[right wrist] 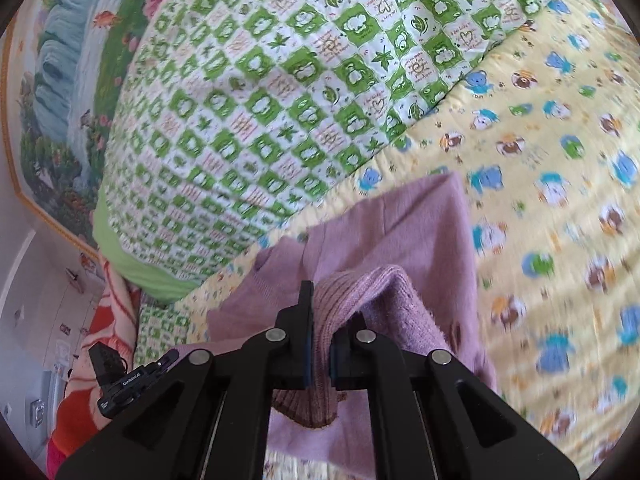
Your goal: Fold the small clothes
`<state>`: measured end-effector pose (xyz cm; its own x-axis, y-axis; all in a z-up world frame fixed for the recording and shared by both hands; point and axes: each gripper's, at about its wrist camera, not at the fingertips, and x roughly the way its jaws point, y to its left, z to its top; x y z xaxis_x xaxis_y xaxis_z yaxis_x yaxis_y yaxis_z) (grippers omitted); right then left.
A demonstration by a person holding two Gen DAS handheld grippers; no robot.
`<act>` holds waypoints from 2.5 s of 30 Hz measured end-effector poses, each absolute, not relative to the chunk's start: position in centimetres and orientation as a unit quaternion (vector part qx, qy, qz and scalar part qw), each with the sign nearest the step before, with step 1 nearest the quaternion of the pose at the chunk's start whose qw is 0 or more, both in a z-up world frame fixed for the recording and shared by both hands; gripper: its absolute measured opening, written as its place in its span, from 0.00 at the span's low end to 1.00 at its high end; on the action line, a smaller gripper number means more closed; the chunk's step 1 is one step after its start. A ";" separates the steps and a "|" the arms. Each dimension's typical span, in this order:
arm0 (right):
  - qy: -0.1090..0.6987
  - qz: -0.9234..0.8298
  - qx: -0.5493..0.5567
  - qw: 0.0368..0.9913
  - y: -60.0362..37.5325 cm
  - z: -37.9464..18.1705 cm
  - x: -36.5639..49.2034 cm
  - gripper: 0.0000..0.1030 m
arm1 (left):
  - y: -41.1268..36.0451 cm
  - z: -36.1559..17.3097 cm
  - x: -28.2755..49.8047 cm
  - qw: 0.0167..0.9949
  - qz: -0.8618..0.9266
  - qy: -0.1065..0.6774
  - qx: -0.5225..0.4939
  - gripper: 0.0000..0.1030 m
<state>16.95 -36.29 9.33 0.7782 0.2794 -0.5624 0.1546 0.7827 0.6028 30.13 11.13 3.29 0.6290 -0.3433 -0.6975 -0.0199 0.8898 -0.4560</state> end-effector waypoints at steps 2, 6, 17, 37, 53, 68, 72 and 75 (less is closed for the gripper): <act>0.338 0.031 0.317 0.886 -36.6 8.9 19.0 0.06 | 11.4 2.7 31.7 0.876 -0.084 0.423 -0.216 0.04; 0.355 0.017 0.306 0.883 -37.6 7.2 22.8 0.07 | 12.0 0.6 35.8 0.871 -0.061 0.434 -0.220 0.04; 0.408 -0.011 0.327 0.852 -39.4 2.6 28.2 0.13 | 12.3 -3.1 39.6 0.861 -0.036 0.464 -0.206 0.11; 0.367 0.085 0.154 0.913 -30.2 7.5 19.2 0.38 | 2.8 -1.3 27.8 0.849 -0.175 0.490 -0.093 0.29; 0.426 0.064 0.057 0.901 -29.4 0.5 25.5 0.36 | 2.4 -4.4 39.5 0.854 -0.127 0.503 -0.041 0.19; 0.337 -0.102 0.144 0.925 -37.7 3.3 25.0 0.35 | 15.1 -3.4 39.9 0.871 0.039 0.469 -0.143 0.42; 0.320 -0.099 0.155 0.929 -36.4 5.0 23.6 0.38 | 14.3 -1.2 35.9 0.881 0.033 0.452 -0.137 0.40; 0.328 -0.054 0.159 0.930 -34.7 5.5 22.7 0.38 | 13.1 -0.1 31.7 0.885 0.015 0.442 -0.147 0.40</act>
